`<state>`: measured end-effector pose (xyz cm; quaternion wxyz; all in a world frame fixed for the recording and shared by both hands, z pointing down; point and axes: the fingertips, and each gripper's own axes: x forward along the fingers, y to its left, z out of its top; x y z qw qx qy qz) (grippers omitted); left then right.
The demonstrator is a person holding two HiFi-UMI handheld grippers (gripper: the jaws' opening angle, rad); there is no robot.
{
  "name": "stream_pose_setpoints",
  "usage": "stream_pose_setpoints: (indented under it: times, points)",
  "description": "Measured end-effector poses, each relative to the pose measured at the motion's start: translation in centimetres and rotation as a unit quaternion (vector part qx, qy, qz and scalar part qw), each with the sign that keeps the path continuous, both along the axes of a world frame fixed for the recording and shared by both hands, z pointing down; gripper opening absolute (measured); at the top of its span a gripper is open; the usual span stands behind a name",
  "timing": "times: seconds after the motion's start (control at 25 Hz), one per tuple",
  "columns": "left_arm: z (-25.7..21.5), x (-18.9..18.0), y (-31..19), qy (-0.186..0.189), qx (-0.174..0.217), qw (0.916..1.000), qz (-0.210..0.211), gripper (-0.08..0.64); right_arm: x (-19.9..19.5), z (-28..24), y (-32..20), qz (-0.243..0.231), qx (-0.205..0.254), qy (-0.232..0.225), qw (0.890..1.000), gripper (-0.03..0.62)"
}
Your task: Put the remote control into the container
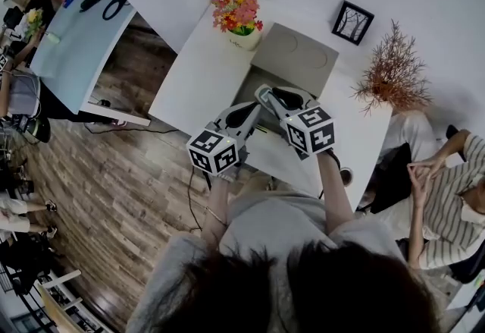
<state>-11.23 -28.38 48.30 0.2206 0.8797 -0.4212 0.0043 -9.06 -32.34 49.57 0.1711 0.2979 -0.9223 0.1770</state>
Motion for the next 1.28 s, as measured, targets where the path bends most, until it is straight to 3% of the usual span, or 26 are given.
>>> stream_pose_setpoints:
  times: [0.32,0.84,1.28]
  points:
    - [-4.4,0.6,0.5,-0.001,0.055,0.9985,-0.004,0.003,0.6,-3.8,1.2,0.001,0.044,-0.043,0.998,0.011]
    - [-7.9,2.4,3.7,-0.016,0.103,0.9944,-0.016,0.003,2.6,-8.8,4.0,0.005,0.102,-0.111,0.989,-0.002]
    - [-10.3,5.0,5.6,-0.027,0.143,0.9893,-0.006,0.003,5.2,-12.1,5.9,0.002,0.147,-0.131,0.980,-0.002]
